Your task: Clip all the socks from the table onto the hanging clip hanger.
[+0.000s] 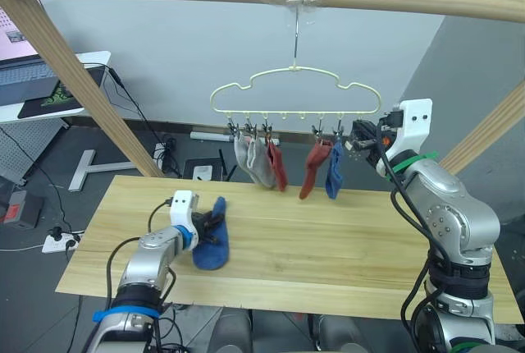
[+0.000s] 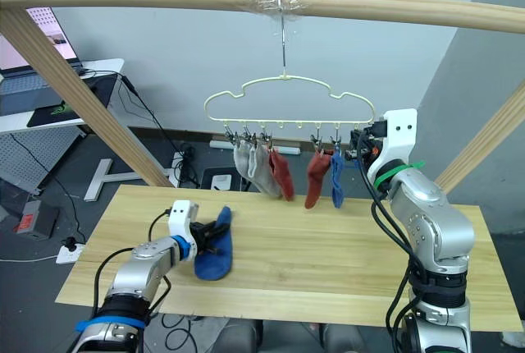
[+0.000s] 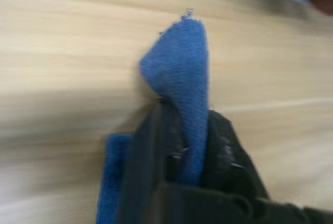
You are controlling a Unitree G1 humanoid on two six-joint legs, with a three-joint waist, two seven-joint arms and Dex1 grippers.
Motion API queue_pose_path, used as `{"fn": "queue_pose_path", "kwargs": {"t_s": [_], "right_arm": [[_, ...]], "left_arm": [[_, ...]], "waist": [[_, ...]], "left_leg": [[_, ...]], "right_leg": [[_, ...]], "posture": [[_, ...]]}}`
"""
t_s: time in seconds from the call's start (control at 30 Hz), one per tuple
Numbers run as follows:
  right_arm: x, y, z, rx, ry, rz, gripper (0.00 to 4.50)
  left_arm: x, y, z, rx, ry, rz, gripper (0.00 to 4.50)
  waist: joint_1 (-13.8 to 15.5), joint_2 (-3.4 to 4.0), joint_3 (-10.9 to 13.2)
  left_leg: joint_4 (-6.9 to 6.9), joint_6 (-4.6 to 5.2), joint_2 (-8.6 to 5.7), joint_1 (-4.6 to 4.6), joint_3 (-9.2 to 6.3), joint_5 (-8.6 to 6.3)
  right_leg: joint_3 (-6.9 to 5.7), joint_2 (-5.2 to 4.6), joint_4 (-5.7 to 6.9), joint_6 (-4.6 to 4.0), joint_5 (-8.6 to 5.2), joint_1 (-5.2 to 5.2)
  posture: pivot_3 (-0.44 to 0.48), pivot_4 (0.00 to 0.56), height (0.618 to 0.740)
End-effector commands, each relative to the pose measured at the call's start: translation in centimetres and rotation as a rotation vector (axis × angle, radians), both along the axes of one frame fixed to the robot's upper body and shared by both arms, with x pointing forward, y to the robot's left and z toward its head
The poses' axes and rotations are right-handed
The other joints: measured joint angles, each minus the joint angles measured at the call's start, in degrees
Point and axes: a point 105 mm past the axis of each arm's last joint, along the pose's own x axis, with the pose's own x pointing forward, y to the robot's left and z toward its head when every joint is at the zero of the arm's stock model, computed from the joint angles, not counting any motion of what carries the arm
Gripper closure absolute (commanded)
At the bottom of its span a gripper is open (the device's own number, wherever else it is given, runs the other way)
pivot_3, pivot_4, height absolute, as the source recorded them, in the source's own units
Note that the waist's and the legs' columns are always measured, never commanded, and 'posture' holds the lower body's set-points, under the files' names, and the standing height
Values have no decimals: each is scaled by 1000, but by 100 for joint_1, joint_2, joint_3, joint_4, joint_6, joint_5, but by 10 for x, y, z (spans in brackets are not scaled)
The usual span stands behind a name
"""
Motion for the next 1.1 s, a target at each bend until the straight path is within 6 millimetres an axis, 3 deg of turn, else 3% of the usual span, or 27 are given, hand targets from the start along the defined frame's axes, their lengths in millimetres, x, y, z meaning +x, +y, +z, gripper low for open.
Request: {"fn": "queue_pose_path", "kwargs": {"t_s": [0.03, 0.1, 0.2, 0.37, 0.5, 0.87, 1.1], "right_arm": [[-1, -7, 16, 78, 12, -14, 4500], [0, -11, 17, 114, 57, -16, 4500], [-1, -17, 21, 209, 163, -16, 4500], [-3, -13, 27, 316, 271, 5, 4500], [-4, -4, 28, 371, 291, 42, 4500], [-9, -1, 28, 389, 297, 75, 4500], [-13, 1, 28, 377, 310, 104, 4500]], "left_arm": [[-5, -45, 34, -80, -101, -181, 4478], [-13, -69, 51, -126, -147, -281, 4478], [-28, -126, 103, -253, -319, -481, 4478], [-30, -162, 144, -346, -429, -554, 4478], [-22, -180, 154, -339, -453, -575, 4478], [-9, -200, 150, -330, -430, -574, 4478], [10, -210, 166, -379, -426, -503, 4478]], "waist": [[-9, -1, 1], [-7, -1, 1], [-7, -1, 1], [-23, 1, 0], [-137, 5, -2], [-167, 5, -2], [-205, 5, -2]], "left_leg": [[-1, 0, 1, -2, -1, 0], [-3, 0, 2, -2, -2, 0], [-2, 0, 0, -3, 0, 0], [1, 2, -1, -2, -1, 0], [-6, 4, -1, -3, -2, 0], [-6, 4, -3, -13, 0, 0], [-8, 4, -3, -15, 0, 0]], "right_leg": [[-1, 1, -1, 0, 0, -2], [-2, 2, 1, 0, 0, -4], [1, 0, 0, 0, 0, -2], [0, 1, 0, -1, 1, -1], [0, 4, -3, -3, -1, -3], [0, 1, -20, -2, -1, -4], [0, 2, -23, -2, -1, -5]], "posture": [[61, 168, 740], [61, 168, 740], [50, 167, 740], [36, 166, 740], [26, 163, 740], [-2, 162, 740], [-9, 162, 740]]}}
